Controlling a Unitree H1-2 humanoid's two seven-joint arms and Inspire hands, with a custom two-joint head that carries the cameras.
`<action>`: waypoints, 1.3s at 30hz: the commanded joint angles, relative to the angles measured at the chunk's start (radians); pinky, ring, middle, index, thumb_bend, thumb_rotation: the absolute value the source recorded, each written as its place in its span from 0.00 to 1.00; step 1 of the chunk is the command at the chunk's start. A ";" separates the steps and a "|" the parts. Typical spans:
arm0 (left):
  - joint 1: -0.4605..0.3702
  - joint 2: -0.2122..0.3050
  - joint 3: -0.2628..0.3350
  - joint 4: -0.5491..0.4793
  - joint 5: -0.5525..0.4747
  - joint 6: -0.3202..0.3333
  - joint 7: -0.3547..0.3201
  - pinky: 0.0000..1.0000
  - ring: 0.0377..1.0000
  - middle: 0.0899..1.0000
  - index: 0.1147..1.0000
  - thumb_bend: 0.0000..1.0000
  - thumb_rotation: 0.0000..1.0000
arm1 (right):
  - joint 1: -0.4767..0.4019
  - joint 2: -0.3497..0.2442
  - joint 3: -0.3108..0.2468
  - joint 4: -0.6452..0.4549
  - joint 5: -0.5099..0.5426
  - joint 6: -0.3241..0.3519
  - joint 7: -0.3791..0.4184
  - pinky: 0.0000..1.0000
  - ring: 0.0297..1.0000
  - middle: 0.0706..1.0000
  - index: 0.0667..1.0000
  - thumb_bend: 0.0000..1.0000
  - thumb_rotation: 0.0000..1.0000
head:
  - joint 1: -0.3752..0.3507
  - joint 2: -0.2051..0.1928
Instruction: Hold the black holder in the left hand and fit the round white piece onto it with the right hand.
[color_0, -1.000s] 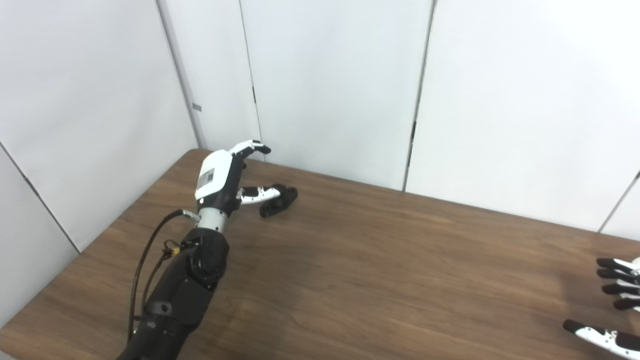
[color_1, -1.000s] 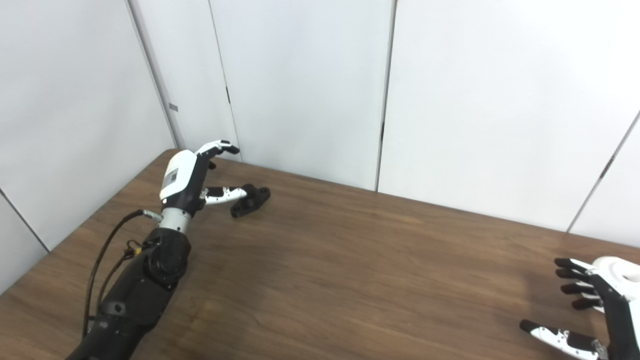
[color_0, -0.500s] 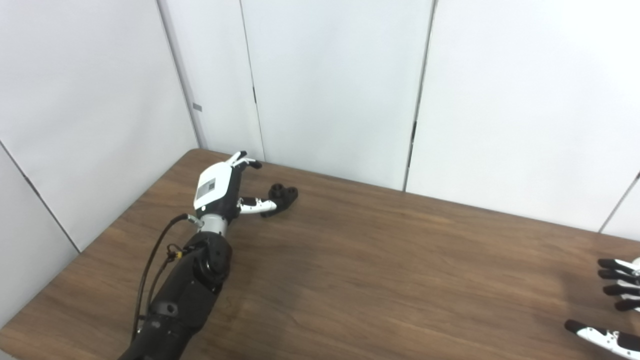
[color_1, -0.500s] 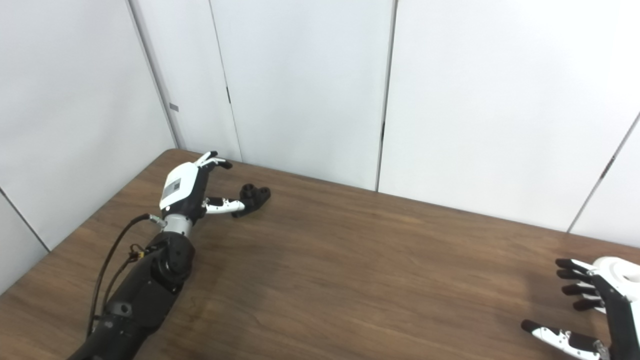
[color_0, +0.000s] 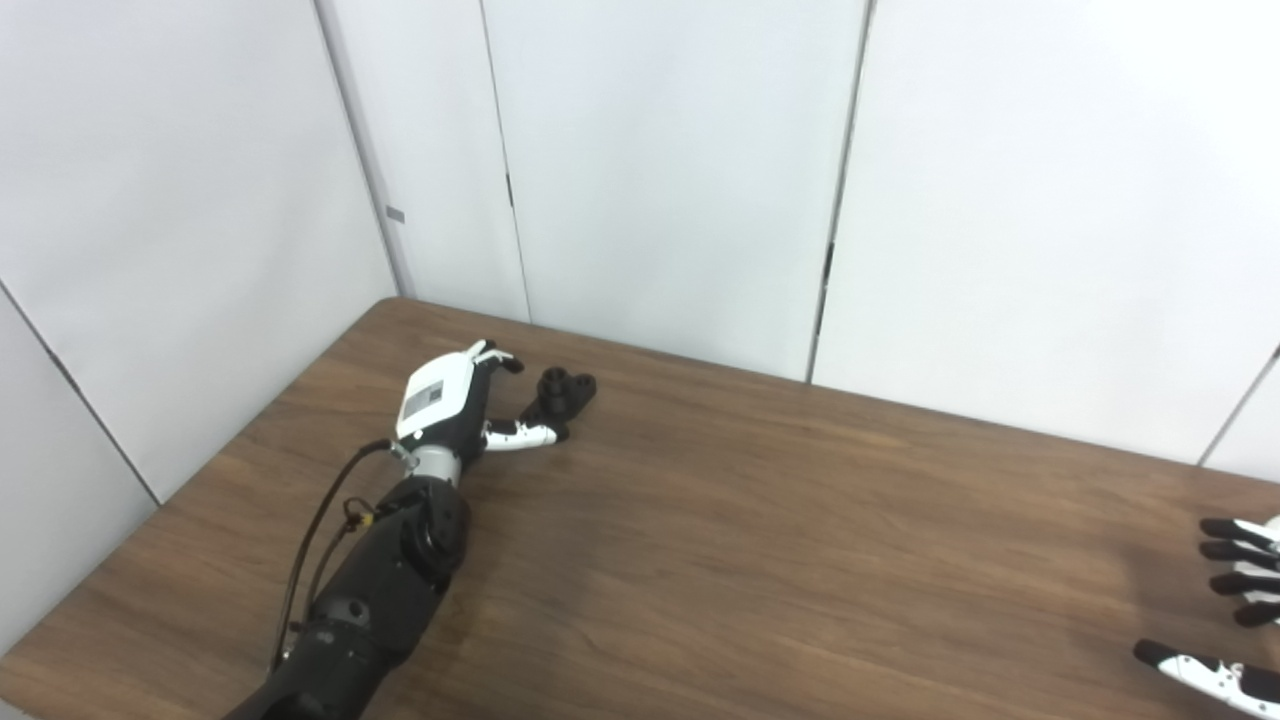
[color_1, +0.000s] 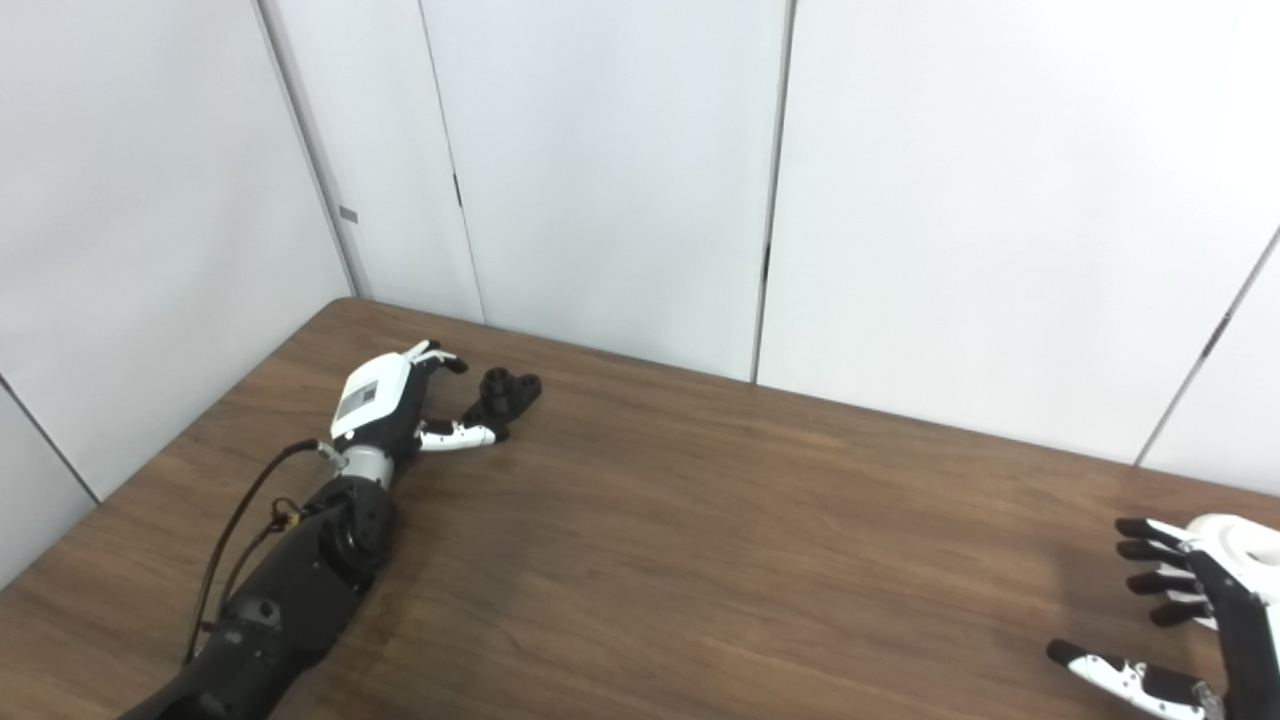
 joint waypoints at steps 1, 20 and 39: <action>-0.059 0.016 0.004 0.012 -0.004 -0.037 0.060 0.76 0.92 0.92 0.71 1.00 0.39 | -0.029 -0.022 -0.010 -0.024 0.009 -0.032 -0.008 0.47 0.59 0.67 0.70 0.71 0.05 | -0.003 0.001; -0.103 -0.022 -0.022 0.142 -0.049 -0.068 0.158 0.75 0.91 0.89 0.64 0.93 0.40 | -0.013 -0.030 -0.009 -0.045 0.006 -0.032 -0.011 0.47 0.59 0.66 0.70 0.70 0.05 | -0.014 0.012; -0.110 -0.070 -0.032 0.237 -0.149 -0.198 0.170 0.77 0.88 0.83 0.42 0.52 0.08 | 0.007 -0.042 -0.030 -0.077 0.001 -0.001 -0.006 0.47 0.59 0.67 0.70 0.68 0.12 | -0.022 0.029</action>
